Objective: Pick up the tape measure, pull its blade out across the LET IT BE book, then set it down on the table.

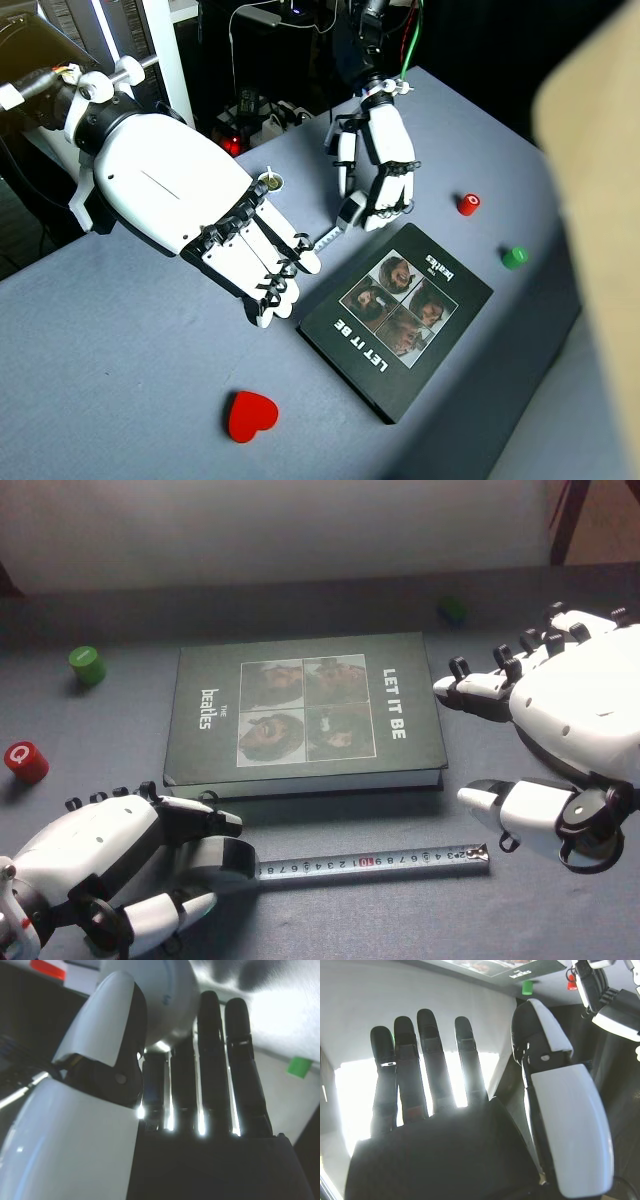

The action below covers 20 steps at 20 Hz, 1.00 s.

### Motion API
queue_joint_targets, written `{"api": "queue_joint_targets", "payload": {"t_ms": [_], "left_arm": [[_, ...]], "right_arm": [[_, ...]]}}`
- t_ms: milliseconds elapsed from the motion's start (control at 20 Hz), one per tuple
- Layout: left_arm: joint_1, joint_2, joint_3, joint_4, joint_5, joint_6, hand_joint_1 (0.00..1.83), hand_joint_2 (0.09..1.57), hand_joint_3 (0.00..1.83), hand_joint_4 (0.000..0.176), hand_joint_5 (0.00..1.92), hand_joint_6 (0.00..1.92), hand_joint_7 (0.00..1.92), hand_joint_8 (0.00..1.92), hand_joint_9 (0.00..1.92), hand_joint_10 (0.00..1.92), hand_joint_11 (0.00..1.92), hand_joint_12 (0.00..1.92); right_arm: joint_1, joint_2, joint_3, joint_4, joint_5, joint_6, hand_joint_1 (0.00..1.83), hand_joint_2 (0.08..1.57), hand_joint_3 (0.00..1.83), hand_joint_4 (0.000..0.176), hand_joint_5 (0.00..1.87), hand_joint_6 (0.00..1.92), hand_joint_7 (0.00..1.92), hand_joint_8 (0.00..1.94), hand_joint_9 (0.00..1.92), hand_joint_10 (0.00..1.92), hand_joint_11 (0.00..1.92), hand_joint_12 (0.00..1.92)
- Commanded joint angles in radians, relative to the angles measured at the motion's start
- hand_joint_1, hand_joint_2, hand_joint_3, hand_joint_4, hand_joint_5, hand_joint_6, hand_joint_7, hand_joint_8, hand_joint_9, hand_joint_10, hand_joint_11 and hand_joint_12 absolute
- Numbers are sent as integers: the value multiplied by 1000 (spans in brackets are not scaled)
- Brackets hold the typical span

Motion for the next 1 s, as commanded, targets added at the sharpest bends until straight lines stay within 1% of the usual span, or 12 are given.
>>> {"api": "queue_joint_targets", "payload": {"t_ms": [0,350,400,450,500,550,600,750,850,950], "left_arm": [[-9,-5,0,29,-93,2,1132,1146,0,0,733,7,768,2,707,1,357,795],[-13,-22,2,11,-83,46,1147,1134,0,0,738,5,791,8,735,14,375,800],[-13,-23,2,10,-83,48,1175,1132,0,0,843,17,923,21,937,72,610,962],[-13,-23,3,9,-83,48,1175,1132,0,0,843,17,923,21,937,72,610,962],[-13,-23,3,7,-83,48,1369,1116,0,0,974,775,977,940,941,1215,877,1192],[-13,-23,3,5,-83,48,1351,1111,2,0,962,870,962,1014,950,1210,907,1196],[-15,-23,2,5,-83,48,1373,1111,2,0,946,895,956,981,951,1251,898,1193],[-20,-21,1,9,-83,40,1374,1119,0,0,915,908,956,1002,937,1274,867,1194],[-23,-16,6,34,-84,20,1374,1117,0,0,958,853,938,1024,933,1279,882,1190],[-30,-6,14,59,-84,-4,1374,1116,0,0,967,846,936,1021,933,1277,884,1187]], "right_arm": [[12,5,-5,-81,-20,2,344,1267,1,113,272,0,417,1,372,6,40,995],[13,5,-6,-81,-18,2,337,1270,2,112,290,6,418,1,372,4,56,1004],[13,5,-6,-81,-18,2,335,1266,0,111,282,2,424,3,373,4,61,1006],[13,5,-6,-81,-18,2,335,1266,0,111,282,2,424,3,373,4,61,1006],[13,5,-6,-81,-18,2,334,1264,0,110,293,6,429,5,380,6,68,1011],[13,5,-6,-81,-17,2,334,1265,0,110,294,5,428,3,381,6,68,1012],[13,5,-6,-81,-17,2,336,1268,1,110,294,5,428,3,383,6,68,1012],[13,5,-6,-81,-14,2,341,1267,0,110,291,2,427,2,387,7,56,1007],[14,5,-7,-82,-12,2,344,1267,0,110,290,1,428,2,396,9,60,1009],[14,5,-8,-82,-11,2,345,1267,0,110,289,1,425,0,394,7,56,1006]]}}
